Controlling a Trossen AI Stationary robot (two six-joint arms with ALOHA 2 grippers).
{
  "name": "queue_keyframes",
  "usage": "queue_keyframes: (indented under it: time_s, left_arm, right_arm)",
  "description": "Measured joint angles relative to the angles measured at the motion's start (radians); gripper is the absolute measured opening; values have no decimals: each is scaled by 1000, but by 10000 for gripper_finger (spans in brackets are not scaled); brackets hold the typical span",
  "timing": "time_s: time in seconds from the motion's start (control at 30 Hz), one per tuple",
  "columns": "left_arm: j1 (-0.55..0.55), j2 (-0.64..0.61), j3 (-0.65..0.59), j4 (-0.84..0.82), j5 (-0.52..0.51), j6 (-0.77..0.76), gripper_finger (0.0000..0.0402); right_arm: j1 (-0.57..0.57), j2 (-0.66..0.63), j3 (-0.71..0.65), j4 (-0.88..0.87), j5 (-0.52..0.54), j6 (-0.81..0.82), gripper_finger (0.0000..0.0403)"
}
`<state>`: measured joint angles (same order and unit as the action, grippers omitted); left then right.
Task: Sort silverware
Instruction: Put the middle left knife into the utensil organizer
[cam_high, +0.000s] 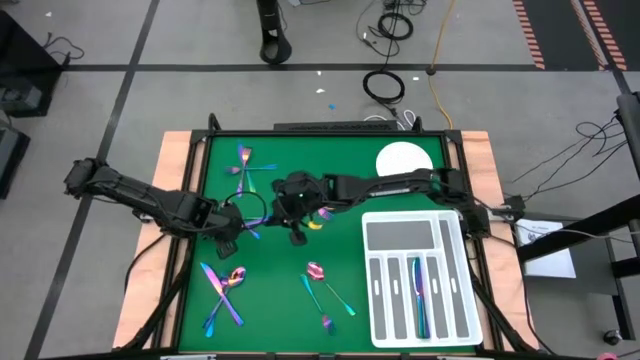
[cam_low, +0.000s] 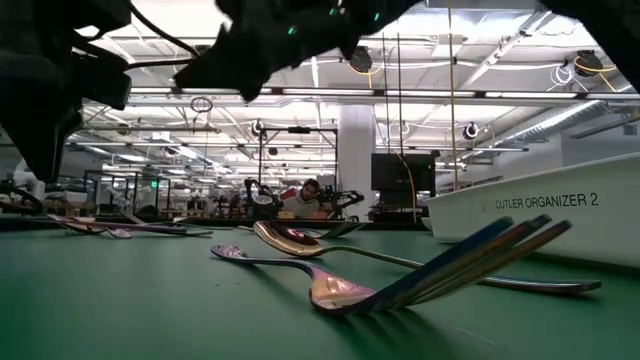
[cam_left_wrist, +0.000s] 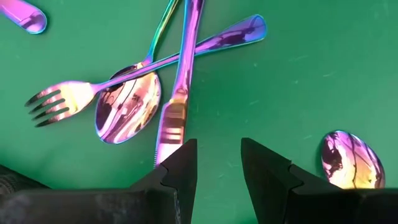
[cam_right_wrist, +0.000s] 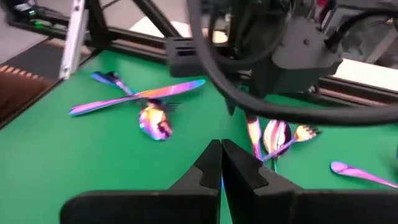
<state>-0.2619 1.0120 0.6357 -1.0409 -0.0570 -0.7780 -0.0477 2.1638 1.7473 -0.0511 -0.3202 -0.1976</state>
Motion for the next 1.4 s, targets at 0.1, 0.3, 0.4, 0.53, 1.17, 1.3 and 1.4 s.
queue_keyframes:
  time_s: [0.1,0.3,0.4,0.53,1.17,1.3,1.4]
  left_arm:
    - [-12,-31,0,-1,-23,7,125]
    - [-49,-195,0,11,-132,-37,125]
    - [-63,-272,0,17,-173,-56,125]
    - [-86,-340,0,44,-213,-72,125]
    - [-101,-356,0,93,-275,-72,125]
    - [-101,-356,0,93,-279,-71,125]
    - [-101,-354,0,93,-279,-71,125]
  right_arm:
    - [-19,63,19,45,0,34,0]
    - [-55,205,170,47,1,126,0]
    - [-59,291,306,-44,1,137,0]
    - [-62,395,496,-212,1,135,3]
    - [-69,481,600,-359,3,-13,157]
    - [-68,506,600,-350,4,-33,150]
    - [-69,523,600,-328,4,-35,147]
